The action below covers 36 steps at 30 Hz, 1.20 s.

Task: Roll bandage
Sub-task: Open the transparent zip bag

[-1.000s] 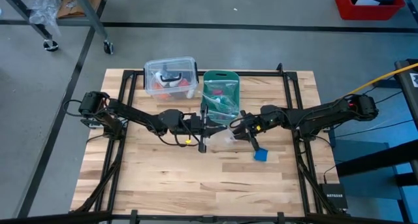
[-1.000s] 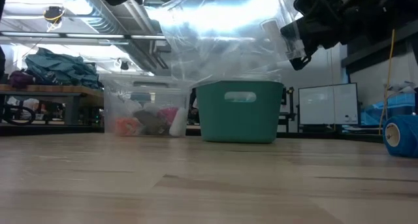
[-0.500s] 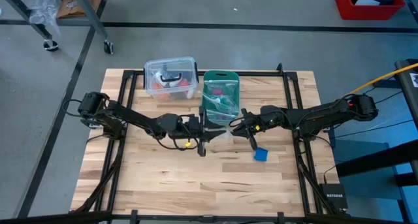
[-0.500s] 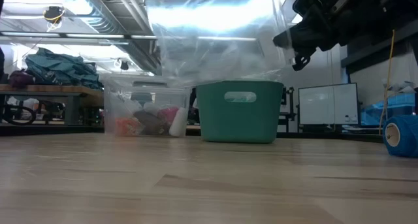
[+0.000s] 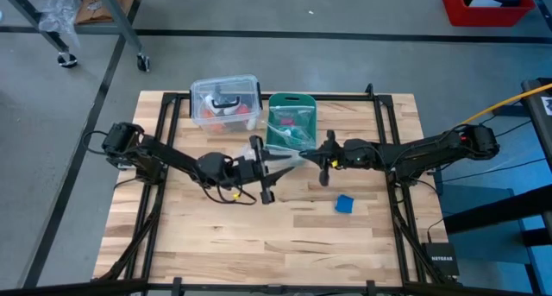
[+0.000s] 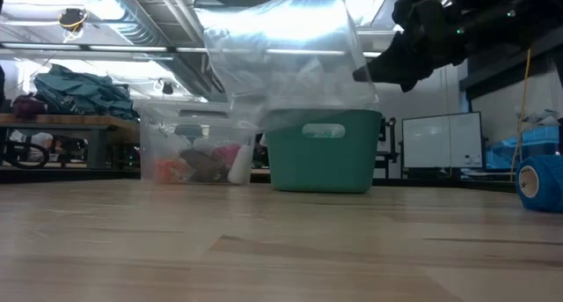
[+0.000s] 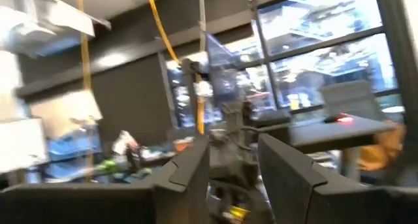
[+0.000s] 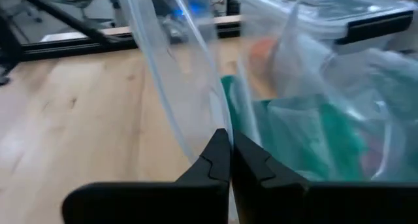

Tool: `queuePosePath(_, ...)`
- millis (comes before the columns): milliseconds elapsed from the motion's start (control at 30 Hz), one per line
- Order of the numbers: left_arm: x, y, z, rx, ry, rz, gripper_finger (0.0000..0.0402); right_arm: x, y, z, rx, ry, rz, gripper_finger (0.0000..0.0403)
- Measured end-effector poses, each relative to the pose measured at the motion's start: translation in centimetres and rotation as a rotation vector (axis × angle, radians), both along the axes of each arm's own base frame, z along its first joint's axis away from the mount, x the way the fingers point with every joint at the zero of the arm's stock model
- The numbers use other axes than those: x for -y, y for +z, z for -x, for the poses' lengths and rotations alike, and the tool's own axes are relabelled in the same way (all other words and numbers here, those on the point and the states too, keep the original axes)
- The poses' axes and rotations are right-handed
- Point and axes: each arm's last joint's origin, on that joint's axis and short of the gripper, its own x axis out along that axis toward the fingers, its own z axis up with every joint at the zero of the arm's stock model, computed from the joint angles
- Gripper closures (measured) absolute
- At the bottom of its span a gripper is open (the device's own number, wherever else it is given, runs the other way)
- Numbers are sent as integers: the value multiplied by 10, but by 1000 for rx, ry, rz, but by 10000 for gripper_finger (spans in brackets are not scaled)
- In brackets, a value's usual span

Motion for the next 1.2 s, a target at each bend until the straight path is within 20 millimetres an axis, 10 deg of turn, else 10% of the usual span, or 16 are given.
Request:
queuePosePath(733, 2, -1, -13, -144, -76, 212, 332, 4, 77, -36, -83, -56, 299, 403)
queuePosePath(1200, 4, -27, -16, -405, -4, 164, 359, 4, 113, -7, -278, 8, 385, 403)
